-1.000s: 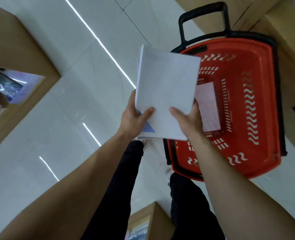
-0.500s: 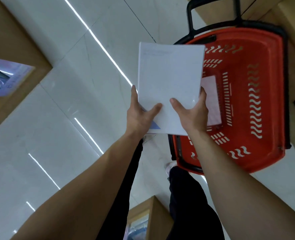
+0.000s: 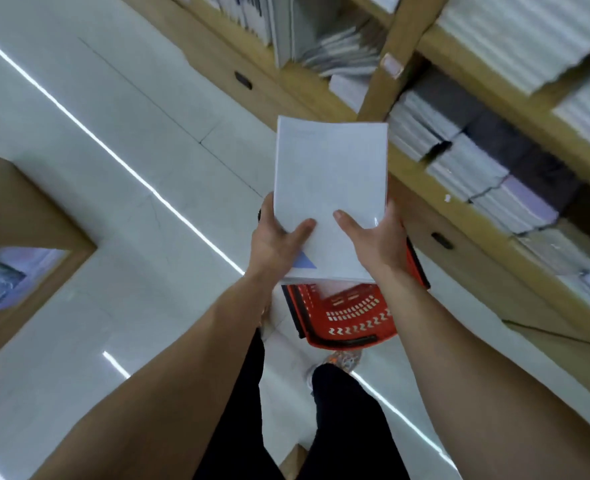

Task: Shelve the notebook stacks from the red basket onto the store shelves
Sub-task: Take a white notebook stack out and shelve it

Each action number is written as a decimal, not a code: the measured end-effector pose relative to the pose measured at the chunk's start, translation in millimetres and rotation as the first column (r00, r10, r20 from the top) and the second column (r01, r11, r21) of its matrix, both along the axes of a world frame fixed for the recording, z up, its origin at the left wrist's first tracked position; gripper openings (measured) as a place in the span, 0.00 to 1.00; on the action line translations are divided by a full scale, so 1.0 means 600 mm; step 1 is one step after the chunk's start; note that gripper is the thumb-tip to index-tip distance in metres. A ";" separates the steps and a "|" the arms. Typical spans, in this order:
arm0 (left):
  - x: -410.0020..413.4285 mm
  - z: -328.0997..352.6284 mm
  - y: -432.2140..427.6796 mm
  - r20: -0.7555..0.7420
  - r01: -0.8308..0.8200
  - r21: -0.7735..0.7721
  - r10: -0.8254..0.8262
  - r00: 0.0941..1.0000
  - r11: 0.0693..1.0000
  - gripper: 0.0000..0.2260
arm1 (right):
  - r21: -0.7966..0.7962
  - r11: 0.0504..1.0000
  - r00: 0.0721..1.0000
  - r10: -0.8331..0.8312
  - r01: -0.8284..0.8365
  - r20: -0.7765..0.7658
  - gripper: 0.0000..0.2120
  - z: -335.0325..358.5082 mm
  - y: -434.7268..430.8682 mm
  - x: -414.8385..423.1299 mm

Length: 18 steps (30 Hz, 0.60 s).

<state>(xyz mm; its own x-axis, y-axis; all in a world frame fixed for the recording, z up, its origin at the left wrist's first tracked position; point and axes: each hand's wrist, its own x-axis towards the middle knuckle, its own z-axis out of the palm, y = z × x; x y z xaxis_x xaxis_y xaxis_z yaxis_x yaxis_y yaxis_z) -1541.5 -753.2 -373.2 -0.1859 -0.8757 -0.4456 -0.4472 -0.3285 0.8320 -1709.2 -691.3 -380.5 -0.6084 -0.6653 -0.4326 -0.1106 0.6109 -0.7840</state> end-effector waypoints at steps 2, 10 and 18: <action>-0.032 0.074 0.000 -0.014 0.066 -0.052 -0.067 0.998 0.996 0.31 | -0.035 0.999 0.999 -0.031 0.030 -0.016 0.37 0.082 0.014 -0.029; -0.143 0.326 0.052 -0.106 0.206 -0.115 -0.218 0.970 0.972 0.30 | -0.092 0.976 0.974 -0.204 0.195 -0.102 0.40 0.352 0.114 -0.114; -0.261 0.425 0.141 -0.164 0.426 -0.181 -0.454 0.876 0.886 0.34 | -0.130 0.913 0.902 -0.405 0.388 -0.148 0.38 0.469 0.258 -0.189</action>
<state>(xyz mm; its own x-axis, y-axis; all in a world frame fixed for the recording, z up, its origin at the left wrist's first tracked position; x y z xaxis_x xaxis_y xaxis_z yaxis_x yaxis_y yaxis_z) -1698.1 -668.4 -118.4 -0.6373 -0.7313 -0.2431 -0.3420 -0.0143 0.9396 -1822.6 -536.5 -98.9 -0.8882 -0.3869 -0.2476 -0.0099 0.5551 -0.8317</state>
